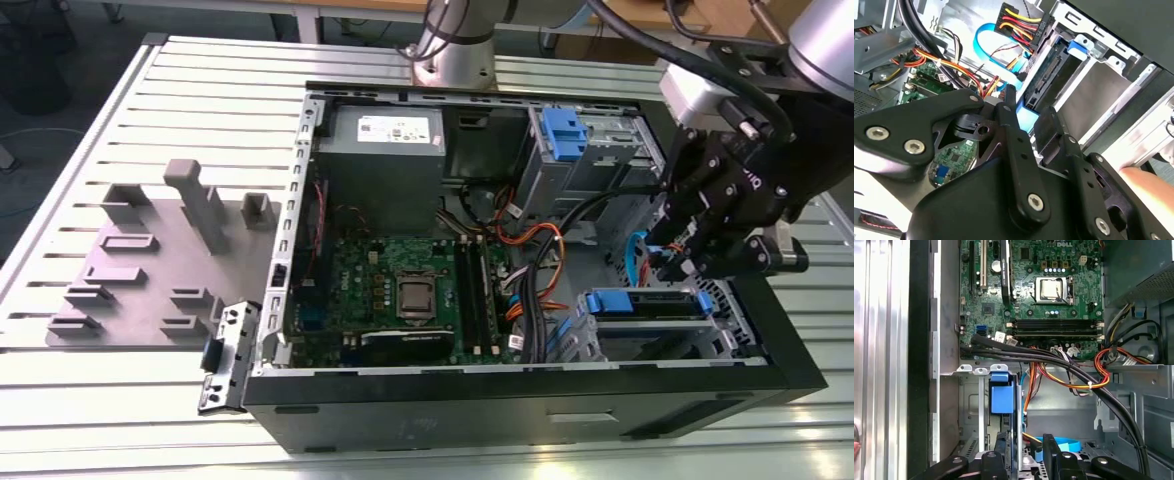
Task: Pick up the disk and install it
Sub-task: 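Insert the first disk wire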
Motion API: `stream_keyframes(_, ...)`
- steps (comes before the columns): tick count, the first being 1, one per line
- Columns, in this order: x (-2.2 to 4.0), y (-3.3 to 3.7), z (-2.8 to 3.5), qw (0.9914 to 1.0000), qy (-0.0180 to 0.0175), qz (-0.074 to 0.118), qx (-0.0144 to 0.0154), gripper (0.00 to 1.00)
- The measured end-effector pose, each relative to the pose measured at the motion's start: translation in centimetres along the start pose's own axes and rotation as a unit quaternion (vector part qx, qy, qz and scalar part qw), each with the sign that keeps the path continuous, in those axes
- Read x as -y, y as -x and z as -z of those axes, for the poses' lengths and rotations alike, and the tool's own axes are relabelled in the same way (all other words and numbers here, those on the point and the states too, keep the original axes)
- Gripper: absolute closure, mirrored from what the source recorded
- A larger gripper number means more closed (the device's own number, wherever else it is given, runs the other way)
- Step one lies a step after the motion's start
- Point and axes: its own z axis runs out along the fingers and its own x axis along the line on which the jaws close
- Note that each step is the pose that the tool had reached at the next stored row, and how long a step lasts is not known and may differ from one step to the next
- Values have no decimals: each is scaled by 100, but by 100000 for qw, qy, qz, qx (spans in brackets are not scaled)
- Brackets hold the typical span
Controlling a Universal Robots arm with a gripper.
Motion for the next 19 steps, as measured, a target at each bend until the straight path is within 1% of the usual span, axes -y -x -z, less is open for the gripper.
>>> stream_keyframes(3,33,17,-32,100000,4,6,10,58)
stream_keyframes(7,106,22,-90,100000,55,4,-3,58)
stream_keyframes(9,128,23,-119,100000,63,5,-1,58)
stream_keyframes(11,135,23,-141,100000,65,5,5,58)
stream_keyframes(19,139,23,-150,100000,67,-1,0,58)
